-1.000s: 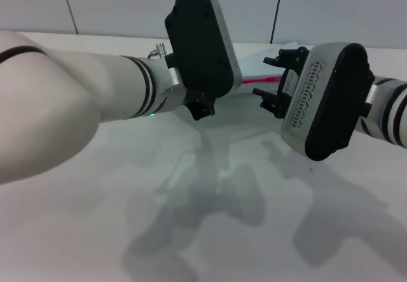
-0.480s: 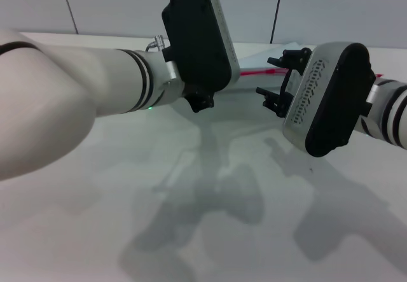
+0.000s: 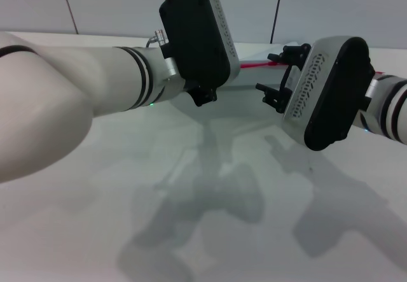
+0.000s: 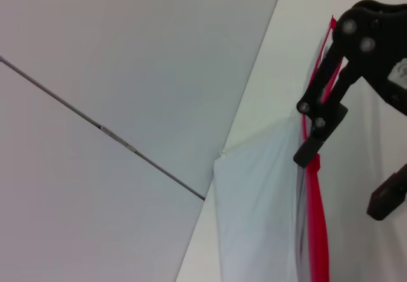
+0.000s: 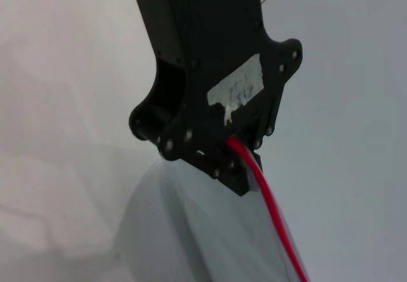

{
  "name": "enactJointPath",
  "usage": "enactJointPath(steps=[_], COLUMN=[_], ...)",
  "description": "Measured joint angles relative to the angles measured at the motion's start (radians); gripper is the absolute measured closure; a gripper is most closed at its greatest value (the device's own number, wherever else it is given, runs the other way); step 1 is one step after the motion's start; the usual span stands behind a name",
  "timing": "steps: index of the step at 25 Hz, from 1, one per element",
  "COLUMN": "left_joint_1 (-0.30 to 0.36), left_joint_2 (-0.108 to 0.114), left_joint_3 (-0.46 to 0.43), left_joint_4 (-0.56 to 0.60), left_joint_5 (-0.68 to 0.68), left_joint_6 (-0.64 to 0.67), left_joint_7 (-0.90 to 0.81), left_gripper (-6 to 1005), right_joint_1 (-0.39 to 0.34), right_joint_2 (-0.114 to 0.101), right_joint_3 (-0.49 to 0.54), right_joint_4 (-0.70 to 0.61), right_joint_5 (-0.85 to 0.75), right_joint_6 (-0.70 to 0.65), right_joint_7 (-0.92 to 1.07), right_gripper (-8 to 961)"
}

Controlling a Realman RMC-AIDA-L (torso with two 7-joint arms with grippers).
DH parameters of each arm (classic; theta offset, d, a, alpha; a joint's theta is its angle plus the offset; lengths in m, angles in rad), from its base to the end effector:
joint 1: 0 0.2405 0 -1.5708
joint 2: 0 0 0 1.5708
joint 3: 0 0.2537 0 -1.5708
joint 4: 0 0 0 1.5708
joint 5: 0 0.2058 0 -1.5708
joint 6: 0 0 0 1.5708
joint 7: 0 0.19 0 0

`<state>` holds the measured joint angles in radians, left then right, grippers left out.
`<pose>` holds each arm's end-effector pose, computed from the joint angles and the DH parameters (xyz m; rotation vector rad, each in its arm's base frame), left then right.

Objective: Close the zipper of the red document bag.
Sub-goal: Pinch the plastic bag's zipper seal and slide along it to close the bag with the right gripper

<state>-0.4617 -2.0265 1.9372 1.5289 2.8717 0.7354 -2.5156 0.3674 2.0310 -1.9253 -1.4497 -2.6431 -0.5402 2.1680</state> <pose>-0.1171 0.4005 -0.0698 -2.3200 0.1635 0.2222 0.1373 0.3929 -0.0797 -2.3315 -0.2948 -0.1426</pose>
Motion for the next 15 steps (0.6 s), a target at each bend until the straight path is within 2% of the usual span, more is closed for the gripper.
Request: enactJointPath(steps=[15], left_joint_1=[0.0], left_joint_2=[0.0], left_joint_3=[0.003], left_joint_4=[0.005], left_joint_5=[0.0], left_joint_6=[0.003], left_joint_7=[0.0], left_gripper=[880], right_joint_1=[0.029], right_joint_2=[0.0], right_joint_3=[0.005], right_joint_4=[0.067], right_joint_5=[-0.011], right_joint_6=[0.057], right_joint_7=[0.011], right_gripper=[566])
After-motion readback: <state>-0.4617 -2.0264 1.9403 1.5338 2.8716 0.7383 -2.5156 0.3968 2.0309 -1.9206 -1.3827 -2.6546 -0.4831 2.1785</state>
